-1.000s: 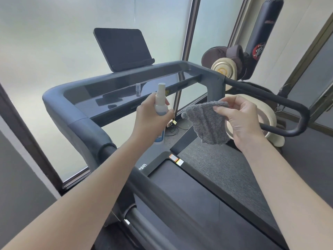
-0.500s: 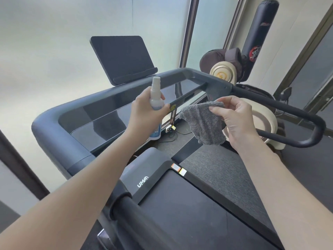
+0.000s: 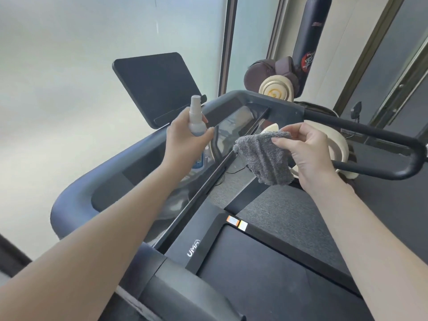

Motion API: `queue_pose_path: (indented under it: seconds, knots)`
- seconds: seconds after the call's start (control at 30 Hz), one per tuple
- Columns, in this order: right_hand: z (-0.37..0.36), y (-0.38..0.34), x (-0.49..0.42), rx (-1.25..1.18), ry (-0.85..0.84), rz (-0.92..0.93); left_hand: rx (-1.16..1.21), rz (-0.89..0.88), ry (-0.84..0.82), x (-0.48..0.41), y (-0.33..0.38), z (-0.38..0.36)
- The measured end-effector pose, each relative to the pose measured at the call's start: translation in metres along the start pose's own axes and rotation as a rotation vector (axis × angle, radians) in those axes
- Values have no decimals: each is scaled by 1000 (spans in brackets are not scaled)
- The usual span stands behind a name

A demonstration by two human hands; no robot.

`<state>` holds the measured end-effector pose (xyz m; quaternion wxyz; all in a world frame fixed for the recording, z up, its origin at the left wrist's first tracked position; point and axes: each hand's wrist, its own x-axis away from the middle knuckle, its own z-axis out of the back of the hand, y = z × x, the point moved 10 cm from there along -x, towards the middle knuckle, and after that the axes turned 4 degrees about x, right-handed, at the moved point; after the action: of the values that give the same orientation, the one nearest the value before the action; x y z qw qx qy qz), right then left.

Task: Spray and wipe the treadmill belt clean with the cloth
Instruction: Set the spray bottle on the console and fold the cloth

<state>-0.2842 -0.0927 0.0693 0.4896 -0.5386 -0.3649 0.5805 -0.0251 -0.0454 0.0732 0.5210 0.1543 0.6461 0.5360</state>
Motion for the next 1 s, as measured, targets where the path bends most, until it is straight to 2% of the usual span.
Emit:
queue_pose_path:
  seconds: [0.33, 1.0]
  knots:
    - [-10, 6, -15, 43, -1, -4, -28, 53, -19, -20, -47, -4]
    - [-9, 22, -9, 12, -36, -47, 7, 105, -84, -22, -70, -17]
